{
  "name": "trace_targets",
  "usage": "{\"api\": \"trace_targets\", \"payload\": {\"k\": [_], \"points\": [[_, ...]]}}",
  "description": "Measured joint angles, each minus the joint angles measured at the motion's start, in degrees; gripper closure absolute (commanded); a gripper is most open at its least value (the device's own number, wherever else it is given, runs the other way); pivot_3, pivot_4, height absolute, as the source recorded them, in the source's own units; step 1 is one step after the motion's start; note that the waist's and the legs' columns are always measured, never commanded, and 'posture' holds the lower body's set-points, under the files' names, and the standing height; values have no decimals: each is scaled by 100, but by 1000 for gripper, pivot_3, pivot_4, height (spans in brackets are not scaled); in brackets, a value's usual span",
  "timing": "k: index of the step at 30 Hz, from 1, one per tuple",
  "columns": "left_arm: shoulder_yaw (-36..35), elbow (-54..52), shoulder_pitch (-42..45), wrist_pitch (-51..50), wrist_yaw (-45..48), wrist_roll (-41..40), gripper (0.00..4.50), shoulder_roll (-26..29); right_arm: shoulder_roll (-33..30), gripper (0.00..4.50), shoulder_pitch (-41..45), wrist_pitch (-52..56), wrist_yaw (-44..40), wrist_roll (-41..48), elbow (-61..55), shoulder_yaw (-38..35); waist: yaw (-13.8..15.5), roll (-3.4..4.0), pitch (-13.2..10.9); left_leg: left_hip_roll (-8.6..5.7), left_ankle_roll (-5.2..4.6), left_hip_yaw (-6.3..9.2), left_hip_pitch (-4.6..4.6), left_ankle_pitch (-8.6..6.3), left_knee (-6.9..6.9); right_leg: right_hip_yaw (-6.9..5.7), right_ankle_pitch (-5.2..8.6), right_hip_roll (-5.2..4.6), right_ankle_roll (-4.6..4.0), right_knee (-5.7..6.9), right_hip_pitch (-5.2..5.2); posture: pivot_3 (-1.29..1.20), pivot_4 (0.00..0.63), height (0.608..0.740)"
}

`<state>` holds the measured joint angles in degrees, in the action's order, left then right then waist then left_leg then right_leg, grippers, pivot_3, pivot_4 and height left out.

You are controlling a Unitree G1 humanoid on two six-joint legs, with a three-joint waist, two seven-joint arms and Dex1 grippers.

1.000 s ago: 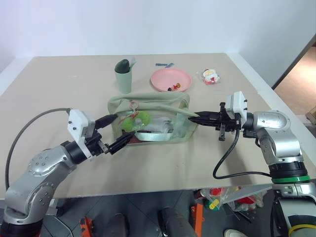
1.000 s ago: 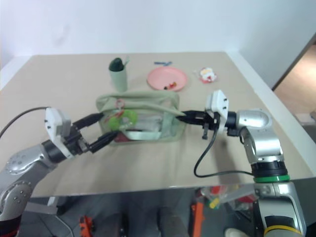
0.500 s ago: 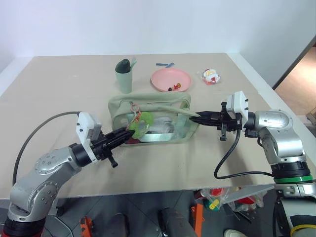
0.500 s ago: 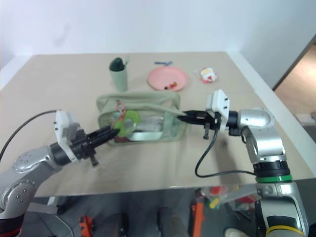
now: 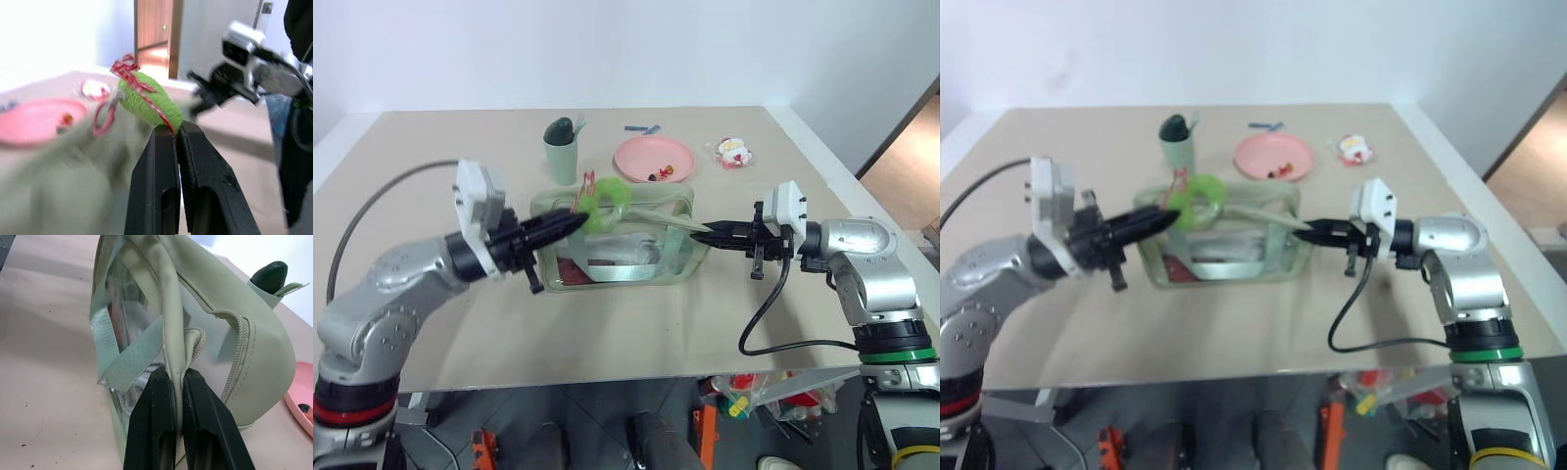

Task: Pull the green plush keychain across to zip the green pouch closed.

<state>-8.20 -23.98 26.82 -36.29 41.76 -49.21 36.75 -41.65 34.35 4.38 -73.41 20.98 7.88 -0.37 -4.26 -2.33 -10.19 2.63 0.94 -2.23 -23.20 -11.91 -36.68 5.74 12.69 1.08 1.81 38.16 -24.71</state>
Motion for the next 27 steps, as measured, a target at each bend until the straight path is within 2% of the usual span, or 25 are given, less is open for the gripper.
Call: {"api": "trace_targets", "payload": {"k": [9, 15, 22, 23, 24, 27], "points": [[857, 964, 850, 430, 295, 912, 4405, -633, -47, 4500, -30, -2, 4, -3, -50, -2, 12, 0, 0, -2, 0, 4, -1, 0, 3, -2, 3, -2, 5, -1, 3, 0, 150, 740], [1213, 1231, 1042, 494, 566, 1315, 4405, -729, -49, 4500, -33, -1, 19, -35, -86, 2, 12, 0, 0, -1, 0, 7, -2, 0, 3, -4, 2, -2, 6, -1, 3, 0, 150, 740], [1236, 1128, 1057, 194, 845, 1328, 2100, -497, -50, 4500, -71, -17, 60, -47, -135, 2, 10, 0, 0, -1, 0, 7, -2, 0, 2, -4, 3, -2, 6, -1, 4, 0, 150, 740], [1218, 1047, 1114, 60, 890, 1251, 2010, -369, -50, 4500, -71, -24, 63, -50, -137, 2, 9, 0, 0, -1, 0, 8, -2, 0, 2, -6, 3, -2, 6, 0, 4, 0, 150, 740], [1150, 966, 1169, -6, 910, 1209, 1311, -304, -50, 4500, -71, -26, 65, -53, -137, 2, 10, 0, 0, -1, 0, 9, -1, 0, 2, -6, 3, -3, 6, -1, 5, 0, 150, 740], [1043, 735, 1208, -262, 1122, 1088, 712, 150, -46, 4500, -65, -56, 64, -56, -134, 18, -6, 1, -1, 0, 0, 7, 1, 0, 4, -5, 3, -2, 6, -1, 4, 0, 150, 740]]}}
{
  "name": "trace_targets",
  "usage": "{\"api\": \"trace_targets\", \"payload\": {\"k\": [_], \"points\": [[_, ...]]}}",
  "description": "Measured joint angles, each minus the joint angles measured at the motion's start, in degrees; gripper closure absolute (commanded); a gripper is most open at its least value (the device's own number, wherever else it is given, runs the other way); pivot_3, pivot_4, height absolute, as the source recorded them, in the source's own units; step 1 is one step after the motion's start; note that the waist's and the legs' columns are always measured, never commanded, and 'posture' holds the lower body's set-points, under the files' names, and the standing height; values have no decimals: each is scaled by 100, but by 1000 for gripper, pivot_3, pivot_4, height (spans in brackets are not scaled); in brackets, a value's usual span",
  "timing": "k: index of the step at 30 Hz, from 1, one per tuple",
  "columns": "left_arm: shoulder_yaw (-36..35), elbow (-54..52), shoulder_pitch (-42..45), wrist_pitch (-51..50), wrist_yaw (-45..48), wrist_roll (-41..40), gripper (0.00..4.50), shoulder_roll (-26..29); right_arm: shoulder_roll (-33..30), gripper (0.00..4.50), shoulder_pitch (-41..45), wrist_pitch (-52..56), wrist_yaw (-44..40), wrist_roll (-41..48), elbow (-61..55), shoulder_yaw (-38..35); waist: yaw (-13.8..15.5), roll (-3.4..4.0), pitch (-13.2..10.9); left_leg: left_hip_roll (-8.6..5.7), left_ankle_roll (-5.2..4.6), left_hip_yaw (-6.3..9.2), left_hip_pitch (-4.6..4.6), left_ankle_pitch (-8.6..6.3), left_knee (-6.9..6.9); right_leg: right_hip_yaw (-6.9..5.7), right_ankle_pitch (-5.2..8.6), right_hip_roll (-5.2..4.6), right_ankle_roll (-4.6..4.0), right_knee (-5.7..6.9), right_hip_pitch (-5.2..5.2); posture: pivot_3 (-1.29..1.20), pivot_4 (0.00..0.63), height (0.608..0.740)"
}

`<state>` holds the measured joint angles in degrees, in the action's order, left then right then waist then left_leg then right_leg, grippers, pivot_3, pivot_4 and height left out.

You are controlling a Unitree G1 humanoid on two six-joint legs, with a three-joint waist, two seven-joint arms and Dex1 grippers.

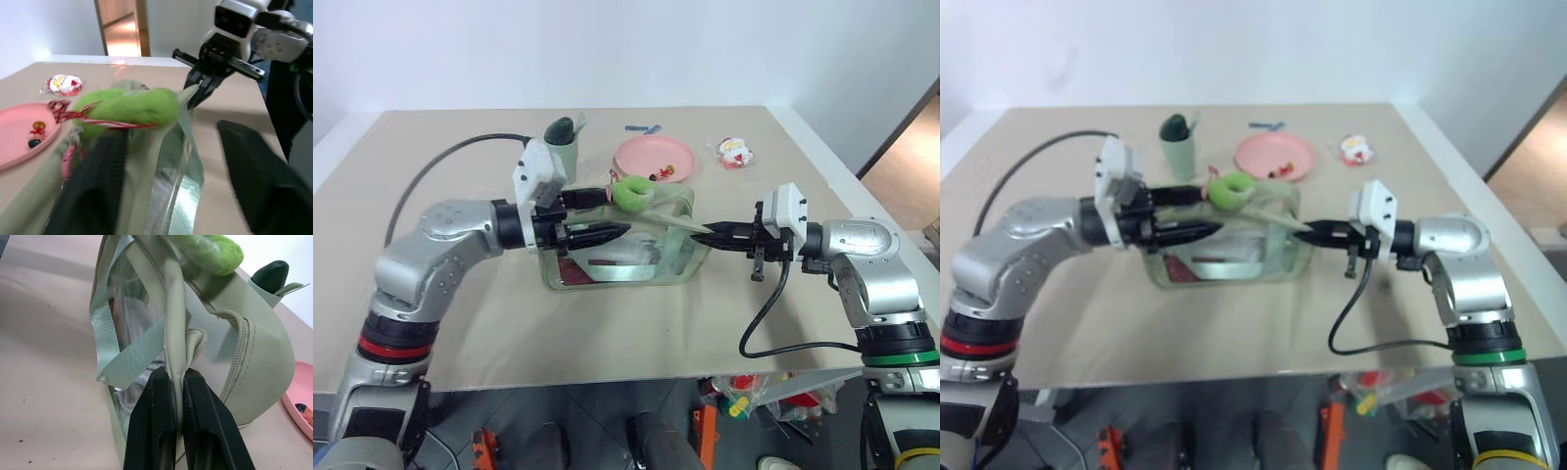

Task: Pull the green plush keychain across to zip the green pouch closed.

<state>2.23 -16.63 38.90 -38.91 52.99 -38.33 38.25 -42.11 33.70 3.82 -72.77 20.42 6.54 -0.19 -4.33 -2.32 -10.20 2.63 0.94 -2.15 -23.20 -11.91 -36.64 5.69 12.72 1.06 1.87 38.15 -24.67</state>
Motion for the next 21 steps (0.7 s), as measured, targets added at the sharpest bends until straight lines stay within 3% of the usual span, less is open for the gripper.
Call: {"api": "trace_targets", "payload": {"k": [3, 10, 17, 21], "points": [[-224, -287, -172, -310, 158, -175, 67, 567, 6, 4500, 25, -24, -15, -3, 24, 17, -9, 0, 0, 2, 0, 2, -1, 0, 3, -3, 2, 0, -1, 0, -2, 0, 150, 740], [-1063, -981, -1279, -756, -69, -534, 67, 1069, 30, 4500, 109, -56, -67, -18, 154, 36, -7, 0, 0, 2, 0, 2, -1, 0, 1, -7, 5, -5, -4, 0, -1, 0, 150, 740], [-1903, -1400, -2121, -634, -1075, -612, 67, 628, 43, 4500, 126, -62, -102, -19, 219, 37, 2, 0, 0, 1, 0, 1, 11, 0, -2, -7, 5, -7, -6, 0, 12, 0, 150, 740], [-1876, -1375, -2560, -302, -1327, -348, 828, 268, 48, 4500, 158, -49, -115, -20, 228, 42, 0, 0, 0, 1, 0, 1, 11, 0, -2, -7, 5, -6, -6, 0, 14, 0, 150, 740]]}}
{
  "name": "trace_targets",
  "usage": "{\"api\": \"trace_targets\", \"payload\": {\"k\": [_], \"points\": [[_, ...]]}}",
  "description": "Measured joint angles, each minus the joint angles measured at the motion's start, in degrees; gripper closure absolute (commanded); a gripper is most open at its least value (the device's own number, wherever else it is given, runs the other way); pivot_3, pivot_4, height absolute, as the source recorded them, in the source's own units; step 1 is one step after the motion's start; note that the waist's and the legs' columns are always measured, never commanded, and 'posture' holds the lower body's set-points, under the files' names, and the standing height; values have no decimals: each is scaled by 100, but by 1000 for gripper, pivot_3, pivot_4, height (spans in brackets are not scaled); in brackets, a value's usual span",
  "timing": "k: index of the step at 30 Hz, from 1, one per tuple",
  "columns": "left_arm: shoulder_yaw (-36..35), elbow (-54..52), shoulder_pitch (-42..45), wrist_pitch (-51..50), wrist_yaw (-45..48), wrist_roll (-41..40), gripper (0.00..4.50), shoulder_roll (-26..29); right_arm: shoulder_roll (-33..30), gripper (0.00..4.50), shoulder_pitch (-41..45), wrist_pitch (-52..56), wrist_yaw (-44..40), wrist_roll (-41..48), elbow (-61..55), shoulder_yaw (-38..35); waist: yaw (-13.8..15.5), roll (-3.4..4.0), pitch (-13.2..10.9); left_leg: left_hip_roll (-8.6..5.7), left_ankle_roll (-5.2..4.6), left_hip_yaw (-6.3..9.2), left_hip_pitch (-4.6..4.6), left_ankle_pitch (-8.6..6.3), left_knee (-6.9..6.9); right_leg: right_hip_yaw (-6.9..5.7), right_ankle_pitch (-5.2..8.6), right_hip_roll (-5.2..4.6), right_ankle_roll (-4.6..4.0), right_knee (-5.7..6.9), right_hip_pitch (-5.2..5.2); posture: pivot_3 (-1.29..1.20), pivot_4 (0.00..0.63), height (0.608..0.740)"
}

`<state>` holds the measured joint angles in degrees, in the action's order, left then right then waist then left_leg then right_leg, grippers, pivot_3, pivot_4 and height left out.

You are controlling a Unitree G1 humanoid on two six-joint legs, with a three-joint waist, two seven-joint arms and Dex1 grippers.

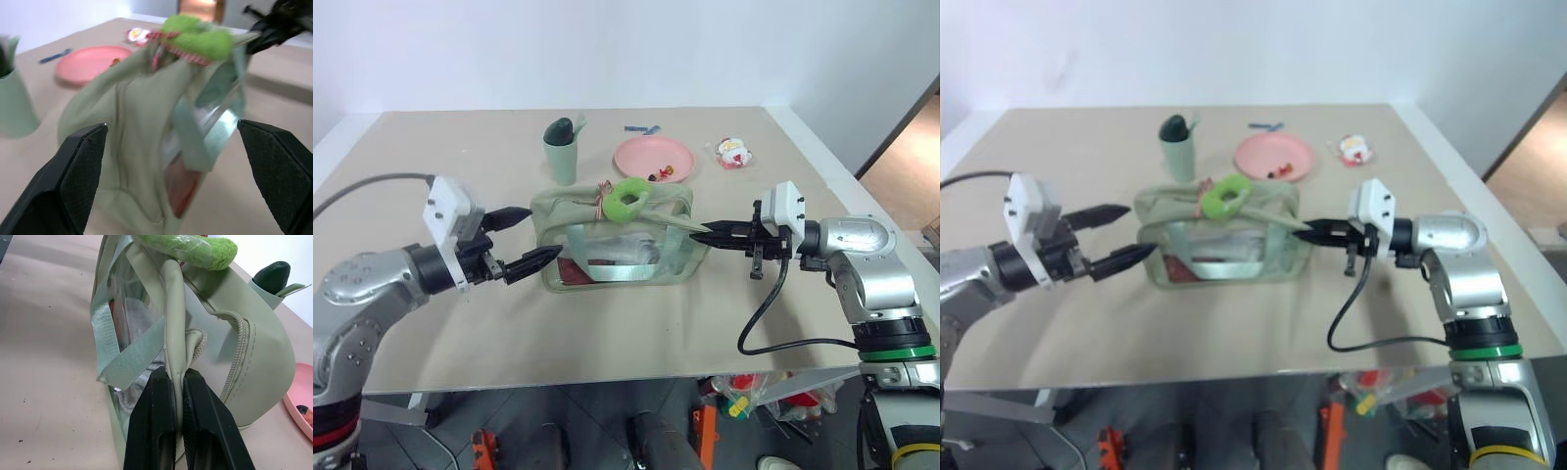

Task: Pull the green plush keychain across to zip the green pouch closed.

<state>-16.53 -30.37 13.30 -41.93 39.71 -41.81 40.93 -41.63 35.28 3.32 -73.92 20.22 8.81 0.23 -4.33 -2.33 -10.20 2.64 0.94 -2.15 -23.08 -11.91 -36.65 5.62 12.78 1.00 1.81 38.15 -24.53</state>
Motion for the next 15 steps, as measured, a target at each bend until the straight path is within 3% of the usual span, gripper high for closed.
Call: {"api": "trace_targets", "payload": {"k": [15], "points": [[517, 486, 139, 675, -51, 392, 4436, -454, -1, 4500, 13, 88, -4, 21, -1, -6, 4, 0, 0, -1, 0, -2, 0, 0, 1, 2, 0, 0, 1, 0, 1, 0, 150, 740]]}}
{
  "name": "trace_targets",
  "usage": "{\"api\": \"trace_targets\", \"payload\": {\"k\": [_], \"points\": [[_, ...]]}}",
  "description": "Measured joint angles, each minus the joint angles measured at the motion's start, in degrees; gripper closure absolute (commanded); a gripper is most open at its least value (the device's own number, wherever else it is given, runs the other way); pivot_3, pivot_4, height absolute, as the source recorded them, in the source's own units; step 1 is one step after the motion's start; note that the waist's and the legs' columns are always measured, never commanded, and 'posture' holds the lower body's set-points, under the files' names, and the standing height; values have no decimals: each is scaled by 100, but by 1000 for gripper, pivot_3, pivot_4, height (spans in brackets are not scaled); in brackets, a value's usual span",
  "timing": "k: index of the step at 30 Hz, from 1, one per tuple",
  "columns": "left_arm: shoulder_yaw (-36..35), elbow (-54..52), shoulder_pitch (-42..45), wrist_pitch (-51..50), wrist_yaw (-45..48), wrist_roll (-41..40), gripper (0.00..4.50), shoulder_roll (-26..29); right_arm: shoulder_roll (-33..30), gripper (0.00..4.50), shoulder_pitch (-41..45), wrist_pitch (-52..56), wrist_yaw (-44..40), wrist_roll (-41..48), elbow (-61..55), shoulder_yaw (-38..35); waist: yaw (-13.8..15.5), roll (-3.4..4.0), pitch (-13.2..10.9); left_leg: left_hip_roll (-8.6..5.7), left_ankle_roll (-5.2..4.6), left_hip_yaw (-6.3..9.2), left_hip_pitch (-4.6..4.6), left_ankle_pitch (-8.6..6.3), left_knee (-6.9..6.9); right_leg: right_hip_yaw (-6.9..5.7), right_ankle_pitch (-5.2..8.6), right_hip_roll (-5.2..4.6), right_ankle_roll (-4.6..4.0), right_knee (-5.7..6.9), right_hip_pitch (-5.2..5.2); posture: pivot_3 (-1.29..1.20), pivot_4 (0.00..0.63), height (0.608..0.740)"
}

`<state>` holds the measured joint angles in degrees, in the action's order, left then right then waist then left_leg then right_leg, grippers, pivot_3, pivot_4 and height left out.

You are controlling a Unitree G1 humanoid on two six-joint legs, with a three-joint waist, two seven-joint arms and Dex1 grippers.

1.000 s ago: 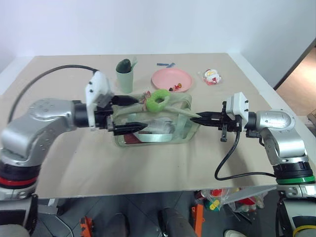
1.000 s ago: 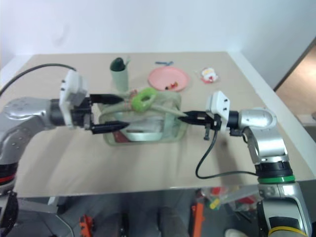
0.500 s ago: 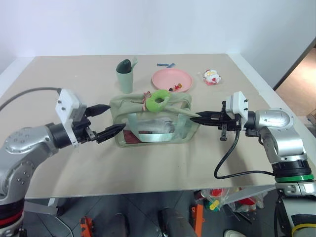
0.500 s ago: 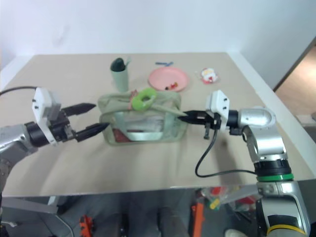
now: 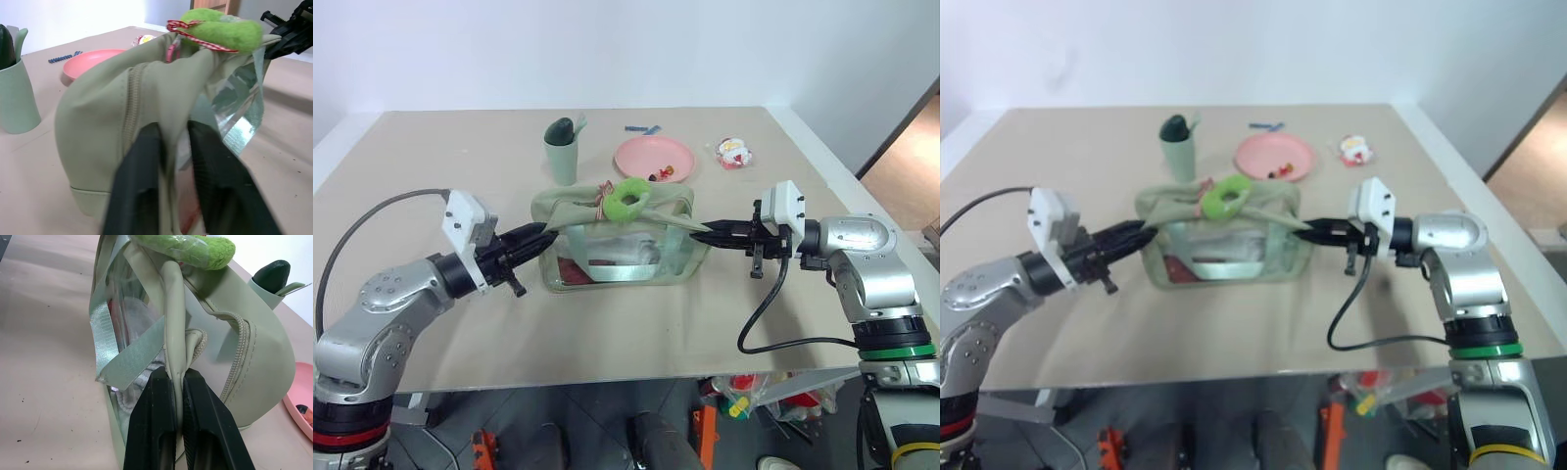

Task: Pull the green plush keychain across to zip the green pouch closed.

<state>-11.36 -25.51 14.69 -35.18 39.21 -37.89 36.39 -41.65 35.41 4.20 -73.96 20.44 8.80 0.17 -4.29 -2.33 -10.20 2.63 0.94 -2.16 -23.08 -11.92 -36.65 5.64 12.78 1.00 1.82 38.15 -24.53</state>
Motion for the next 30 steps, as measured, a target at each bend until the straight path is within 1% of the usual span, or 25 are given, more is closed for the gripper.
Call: {"api": "trace_targets", "payload": {"k": [1, 2, 3, 5, 7, 8, 11, 12, 13, 14, 17, 19, 22, 28, 29, 30], "points": [[15, 21, 0, 35, 4, 19, 4436, 0, -3, 4500, 0, 84, 0, 21, -27, -3, 0, 0, 0, 0, 0, 0, 0, 0, 0, 0, 0, 0, 0, 0, 0, 0, 150, 740], [21, 30, 0, 57, 12, 38, 4500, 2, -17, 3790, 0, 262, 7, 79, -79, -9, 0, 0, 0, 0, 0, 0, 0, 0, 1, 0, 0, 0, 0, 0, 0, 0, 150, 740], [29, 35, 0, 100, 30, 65, 4500, 10, -38, 3571, 3, 517, 40, 172, -140, -13, 0, 0, 0, 1, 0, 1, 0, 0, 1, 0, 0, 0, 0, 0, 0, 0, 150, 740], [37, 39, 0, 147, 89, 119, 4500, 22, -47, 2813, 86, 1038, 137, 362, -303, -17, 0, 2, -1, 0, 0, 0, -1, 0, 1, 1, 0, 0, 0, 1, -2, 0, 150, 740], [40, 40, 0, 154, 126, 134, 4500, 22, -73, 2215, 211, 1333, 196, 480, -489, -40, 2, 2, -1, 0, 0, 1, -2, 0, 0, -1, 0, -1, 0, 1, -2, 0, 150, 740], [41, 40, 0, 154, 130, 136, 4500, 22, -81, 1812, 280, 1439, 208, 534, -578, -40, 3, 2, -2, 0, 0, 1, -2, 0, 0, 0, 0, -1, 0, 0, -2, 0, 150, 740], [78, 40, 38, 153, 142, 140, 4500, 22, -77, 826, 618, 1891, 339, 793, -1122, -41, 4, 2, -2, 0, 0, 3, -4, 0, 0, -3, 1, -1, 0, 0, -3, 0, 150, 740], [115, 40, 52, 153, 157, 140, 4500, 21, -60, 415, 692, 1975, 393, 865, -1259, -41, 5, 2, -1, 1, 0, 4, -4, 0, 1, -5, 1, -1, 0, -1, -3, 0, 150, 740], [150, 39, 64, 153, 167, 139, 4500, 21, -8, 139, 763, 2086, 470, 931, -1410, -42, 5, 2, -1, 1, 0, 5, -5, 0, 1, -6, 2, -1, 0, -2, -2, 0, 150, 740], [161, 38, 82, 153, 167, 140, 4500, 21, 135, 49, 819, 2197, 626, 987, -1653, -31, 8, 2, -1, 1, 0, 6, -7, 0, 1, -8, 2, -1, 0, -2, -3, 0, 150, 740], [188, 38, 104, 153, 167, 141, 4500, 21, 358, 49, 827, 2211, 840, 972, -1984, 113, 20, 2, -1, -1, 0, 9, -12, 0, 1, -12, 4, -5, 1, -3, -4, 0, 150, 740], [199, 38, 119, 152, 162, 141, 4500, 20, 645, 49, 848, 2123, 1080, 834, -2071, 253, 18, 2, -1, -2, 0, 6, -14, 0, 0, -9, 3, -7, 2, -3, -6, 0, 150, 740], [265, 32, 142, 152, 164, 141, 4500, 3, 1019, 49, 923, 1697, 1269, 403, -1951, 684, 25, 2, -1, -4, 0, 6, -17, 0, -1, -13, 3, -11, 3, -3, -7, 0, 150, 740], [339, 40, 223, 159, 104, 256, 4500, -34, 1079, 49, 1051, 1264, 1305, -39, -1458, 779, 34, 2, -1, -10, 0, 5, -21, 0, 0, -13, 5, -19, 7, -6, -8, 0, 150, 740], [361, 49, 247, 161, 85, 290, 4500, -53, 1099, 575, 1051, 1219, 1303, -88, -1384, 821, 34, 2, -1, -11, 0, 6, -21, 0, 0, -14, 5, -20, 7, -6, -8, 0, 150, 740], [372, 62, 267, 162, 63, 313, 4500, -83, 1134, 872, 1051, 1186, 1300, -131, -1319, 850, 37, 2, -1, -11, 0, 7, -21, 0, 0, -15, 5, -19, 7, -6, -8, 0, 150, 740]]}}
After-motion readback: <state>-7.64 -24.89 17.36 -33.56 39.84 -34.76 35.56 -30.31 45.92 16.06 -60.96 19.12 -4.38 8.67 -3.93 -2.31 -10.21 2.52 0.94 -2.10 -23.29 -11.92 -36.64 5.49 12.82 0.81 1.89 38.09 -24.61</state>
